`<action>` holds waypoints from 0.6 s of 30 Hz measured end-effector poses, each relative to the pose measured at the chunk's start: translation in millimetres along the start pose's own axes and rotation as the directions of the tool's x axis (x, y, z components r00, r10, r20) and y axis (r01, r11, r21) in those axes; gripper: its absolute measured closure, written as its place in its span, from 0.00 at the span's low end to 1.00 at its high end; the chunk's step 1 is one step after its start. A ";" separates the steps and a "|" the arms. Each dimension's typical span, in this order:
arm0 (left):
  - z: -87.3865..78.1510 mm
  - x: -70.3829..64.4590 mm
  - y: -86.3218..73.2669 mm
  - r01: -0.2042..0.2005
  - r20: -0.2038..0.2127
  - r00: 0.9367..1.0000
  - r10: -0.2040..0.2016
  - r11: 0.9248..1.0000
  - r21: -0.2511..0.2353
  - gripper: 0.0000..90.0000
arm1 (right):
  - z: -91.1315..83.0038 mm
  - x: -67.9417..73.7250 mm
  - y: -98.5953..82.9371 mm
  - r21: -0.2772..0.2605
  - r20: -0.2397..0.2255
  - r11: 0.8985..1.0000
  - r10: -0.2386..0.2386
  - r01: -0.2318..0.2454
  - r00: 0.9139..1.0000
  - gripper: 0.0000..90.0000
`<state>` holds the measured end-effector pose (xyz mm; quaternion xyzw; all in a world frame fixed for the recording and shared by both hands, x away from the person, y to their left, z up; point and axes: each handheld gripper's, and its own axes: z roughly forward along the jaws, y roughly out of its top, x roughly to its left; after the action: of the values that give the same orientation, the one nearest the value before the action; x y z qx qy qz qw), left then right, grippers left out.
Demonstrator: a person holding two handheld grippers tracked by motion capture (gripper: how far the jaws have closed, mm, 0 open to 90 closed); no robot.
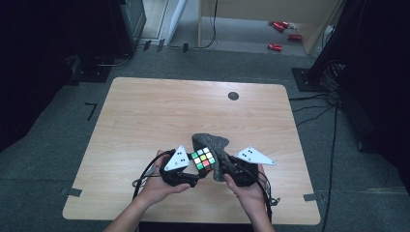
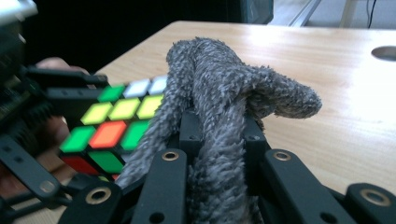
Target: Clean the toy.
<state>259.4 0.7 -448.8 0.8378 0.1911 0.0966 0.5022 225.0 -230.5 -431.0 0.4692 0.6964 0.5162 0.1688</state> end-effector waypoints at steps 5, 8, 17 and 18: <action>-2.2 3.6 -0.2 0.024 0.001 1.000 -0.024 1.000 -0.008 0.39 | 3.2 -0.9 -2.6 0.036 -0.002 0.999 0.001 -0.001 1.000 0.87; -1.8 3.8 -0.6 0.026 0.013 1.000 -0.026 1.000 -0.009 0.39 | -0.1 0.5 0.6 0.034 -0.004 0.999 -0.009 0.009 1.000 0.87; -1.8 -3.7 3.5 -0.002 -0.005 1.000 0.002 1.000 0.005 0.39 | -3.1 0.5 2.0 0.006 -0.009 1.000 -0.005 0.005 1.000 0.87; -6.3 -0.3 5.2 0.013 -0.003 1.000 -0.013 1.000 -0.017 0.39 | -0.9 0.1 -0.4 0.019 -0.006 1.000 -0.004 0.004 1.000 0.87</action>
<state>258.1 3.4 -441.2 0.8322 0.1964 0.0962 0.5096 224.1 -230.9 -431.0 0.4678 0.7027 0.5106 0.1635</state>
